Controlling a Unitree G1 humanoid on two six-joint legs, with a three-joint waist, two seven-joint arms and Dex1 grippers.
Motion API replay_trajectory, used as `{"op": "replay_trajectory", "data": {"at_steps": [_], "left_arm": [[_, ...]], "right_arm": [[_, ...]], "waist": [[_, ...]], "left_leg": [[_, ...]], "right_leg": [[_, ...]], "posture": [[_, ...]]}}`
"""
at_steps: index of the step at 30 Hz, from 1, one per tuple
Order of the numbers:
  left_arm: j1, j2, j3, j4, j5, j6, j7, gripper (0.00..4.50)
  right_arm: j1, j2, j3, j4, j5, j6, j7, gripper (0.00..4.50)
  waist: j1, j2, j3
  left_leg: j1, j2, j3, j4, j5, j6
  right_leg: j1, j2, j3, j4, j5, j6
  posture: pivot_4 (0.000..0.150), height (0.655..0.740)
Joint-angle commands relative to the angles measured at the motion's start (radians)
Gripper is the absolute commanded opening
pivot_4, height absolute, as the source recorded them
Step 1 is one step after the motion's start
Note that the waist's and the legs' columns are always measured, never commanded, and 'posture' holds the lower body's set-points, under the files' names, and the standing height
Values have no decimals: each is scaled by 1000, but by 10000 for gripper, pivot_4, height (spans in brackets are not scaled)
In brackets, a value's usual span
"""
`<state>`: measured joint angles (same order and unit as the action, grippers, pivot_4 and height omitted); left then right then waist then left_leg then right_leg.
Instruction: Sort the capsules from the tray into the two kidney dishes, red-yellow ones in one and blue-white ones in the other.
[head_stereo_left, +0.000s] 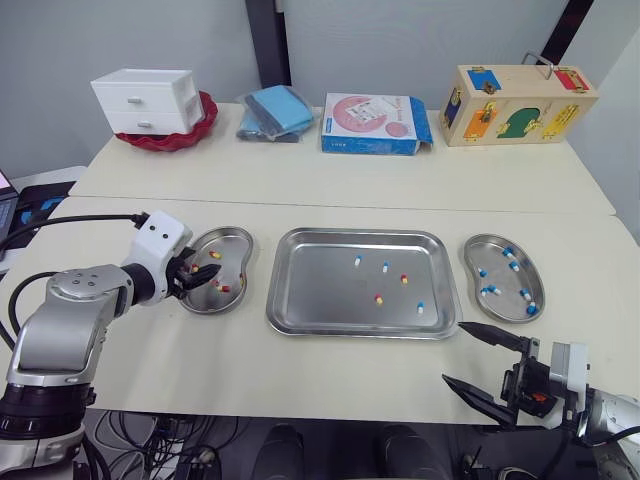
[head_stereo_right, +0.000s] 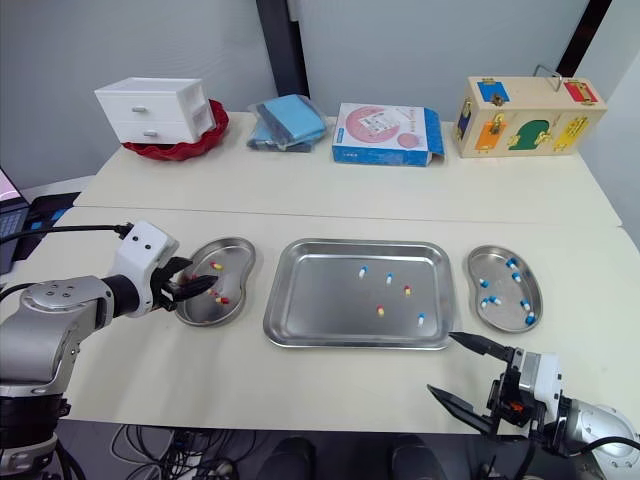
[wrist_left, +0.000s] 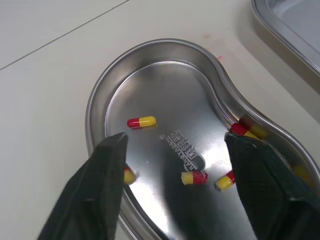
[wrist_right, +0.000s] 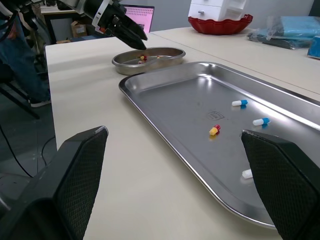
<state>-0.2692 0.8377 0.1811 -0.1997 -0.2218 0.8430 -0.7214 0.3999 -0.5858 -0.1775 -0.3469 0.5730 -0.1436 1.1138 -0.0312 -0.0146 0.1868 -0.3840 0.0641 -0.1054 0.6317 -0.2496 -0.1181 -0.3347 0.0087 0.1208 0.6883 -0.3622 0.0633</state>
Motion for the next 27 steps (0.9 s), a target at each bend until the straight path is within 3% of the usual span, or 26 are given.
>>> {"op": "replay_trajectory", "data": {"at_steps": [1, 13, 17, 21, 27], "left_arm": [[-16, 25, -5, -21, -5, 1, -1, 43878], [-10, 19, -1, -17, -16, -17, -1, 44940], [14, 10, 78, -36, -88, -32, -42, 44940], [155, 49, 256, -37, -178, -127, -183, 44940], [368, 113, 406, 138, -133, -380, -307, 44940]], "right_arm": [[-7, -1, -19, -27, 18, -8, 0, 45000], [-1, 0, -33, -29, 30, 6, -13, 45000], [20, -17, -74, -66, 65, 76, -64, 45000], [80, -168, -181, -110, 88, 278, -90, 45000], [121, -351, -386, -47, 74, 483, -87, 45000]], "waist": [[0, 0, 0], [0, 0, 0], [0, 0, 0], [-6, 0, 0], [-7, 0, 0]], "left_leg": [[0, 0, 0, 0, 0, 0], [0, 0, 0, 0, 0, 0], [0, 0, 0, 0, 0, 0], [0, 0, 2, -1, 0, 0], [1, 0, 3, -2, 0, 0]], "right_leg": [[0, 0, 0, 0, 0, 0], [0, 0, 0, 0, 0, 0], [0, 0, 0, 0, 0, 0], [-1, 0, 2, 0, 0, 0], [-1, -1, 3, -1, 0, 0]], "posture": [[1500, 7400], [1500, 7400], [1500, 7400], [1500, 7400], [1500, 7400]]}}
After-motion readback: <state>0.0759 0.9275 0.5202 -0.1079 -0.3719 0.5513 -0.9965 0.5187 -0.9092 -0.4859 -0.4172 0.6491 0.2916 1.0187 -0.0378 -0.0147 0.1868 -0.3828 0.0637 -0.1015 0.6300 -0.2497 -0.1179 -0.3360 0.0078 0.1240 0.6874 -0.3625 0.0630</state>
